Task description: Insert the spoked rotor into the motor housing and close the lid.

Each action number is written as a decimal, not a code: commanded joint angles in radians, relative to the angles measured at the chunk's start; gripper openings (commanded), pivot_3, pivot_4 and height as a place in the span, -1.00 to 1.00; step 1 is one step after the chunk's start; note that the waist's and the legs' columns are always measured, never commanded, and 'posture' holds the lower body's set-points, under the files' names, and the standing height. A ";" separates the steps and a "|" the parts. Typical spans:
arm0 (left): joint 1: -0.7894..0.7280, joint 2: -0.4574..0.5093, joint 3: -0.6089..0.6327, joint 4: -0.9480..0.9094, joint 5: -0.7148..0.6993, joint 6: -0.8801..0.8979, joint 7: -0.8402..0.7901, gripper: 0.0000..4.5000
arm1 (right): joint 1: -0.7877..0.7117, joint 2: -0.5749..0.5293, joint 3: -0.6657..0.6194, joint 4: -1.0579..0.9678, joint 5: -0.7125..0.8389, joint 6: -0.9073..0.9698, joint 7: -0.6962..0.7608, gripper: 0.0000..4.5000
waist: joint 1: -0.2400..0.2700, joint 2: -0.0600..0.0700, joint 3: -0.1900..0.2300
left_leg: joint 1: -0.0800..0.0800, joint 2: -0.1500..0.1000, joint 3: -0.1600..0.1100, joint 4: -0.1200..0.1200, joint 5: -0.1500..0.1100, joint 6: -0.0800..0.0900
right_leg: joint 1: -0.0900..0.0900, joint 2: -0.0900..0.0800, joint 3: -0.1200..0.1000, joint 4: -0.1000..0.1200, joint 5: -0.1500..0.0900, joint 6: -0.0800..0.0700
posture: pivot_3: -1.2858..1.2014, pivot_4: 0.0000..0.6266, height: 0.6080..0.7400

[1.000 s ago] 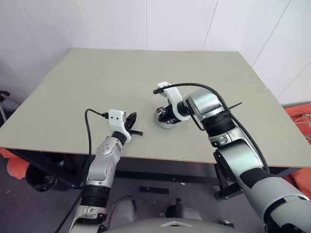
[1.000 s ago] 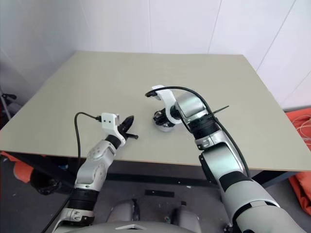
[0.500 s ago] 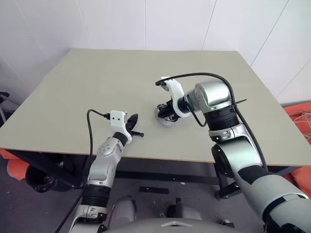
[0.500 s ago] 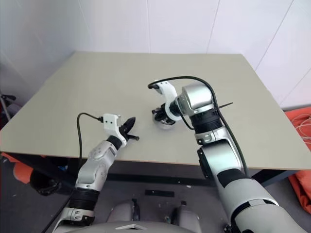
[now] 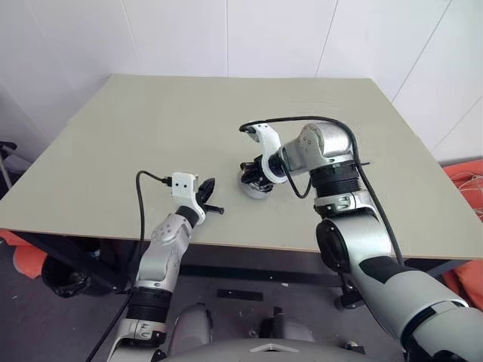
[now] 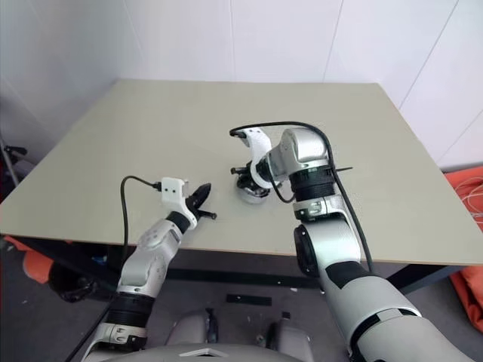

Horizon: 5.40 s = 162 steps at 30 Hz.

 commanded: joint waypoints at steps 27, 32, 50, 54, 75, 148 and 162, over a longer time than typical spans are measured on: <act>-0.009 0.006 -0.002 -0.037 -0.010 0.009 -0.021 -1.00 | -0.173 0.063 -0.225 -0.042 0.394 -0.098 -0.309 0.46 | -0.001 0.000 0.000 | 0.001 0.000 0.000 -0.002 0.001 -0.002 | 0.000 0.000 0.000 0.000 0.001 0.001 | 0.03 -1.00 1.00; -0.009 0.007 0.000 -0.036 -0.011 0.010 -0.024 -1.00 | -0.117 -0.056 0.026 -0.122 0.240 -0.472 -0.090 0.46 | 0.006 0.000 0.000 | 0.000 -0.001 0.000 -0.002 0.001 -0.002 | 0.000 0.000 0.000 -0.001 0.002 0.004 | 0.03 -1.00 1.00; -0.011 0.014 0.004 -0.034 -0.010 0.016 -0.024 -1.00 | 0.060 -0.283 0.320 0.213 -0.223 -1.256 0.255 0.46 | -0.001 0.000 0.000 | -0.002 -0.001 0.000 -0.001 0.000 0.000 | -0.001 0.000 0.000 0.000 0.000 -0.001 | 0.03 -1.00 1.00; -0.009 0.018 0.005 -0.036 -0.010 0.015 -0.026 -1.00 | 0.078 -0.282 0.306 0.251 -0.245 -1.277 0.274 0.46 | -0.001 0.000 0.000 | -0.002 0.000 0.000 0.000 0.000 0.001 | -0.001 0.000 0.000 0.000 0.000 -0.001 | 0.03 -1.00 1.00; -0.004 0.033 0.003 -0.035 -0.017 0.021 -0.036 -1.00 | 0.313 -0.238 0.285 -0.088 -0.219 -1.100 0.357 0.46 | -0.001 0.000 0.000 | 0.000 0.000 0.000 0.004 -0.002 0.004 | 0.002 0.000 0.000 0.001 0.000 -0.001 | 0.03 -1.00 1.00; -0.015 0.053 0.010 -0.012 -0.019 0.011 -0.038 -1.00 | 0.129 -0.200 0.228 0.596 -0.211 -1.911 0.843 0.98 | -0.002 0.000 0.000 | -0.002 0.001 0.000 0.009 -0.006 0.013 | 0.002 -0.001 -0.002 0.001 0.000 -0.001 | 0.03 -1.00 1.00; -0.011 0.059 0.020 -0.022 -0.017 0.011 -0.033 -1.00 | 0.071 -0.211 0.224 0.722 -0.249 -1.897 0.994 0.98 | -0.002 0.000 0.000 | -0.004 0.002 0.000 0.012 -0.006 0.018 | 0.002 -0.001 -0.002 0.002 0.000 -0.001 | 0.03 -1.00 1.00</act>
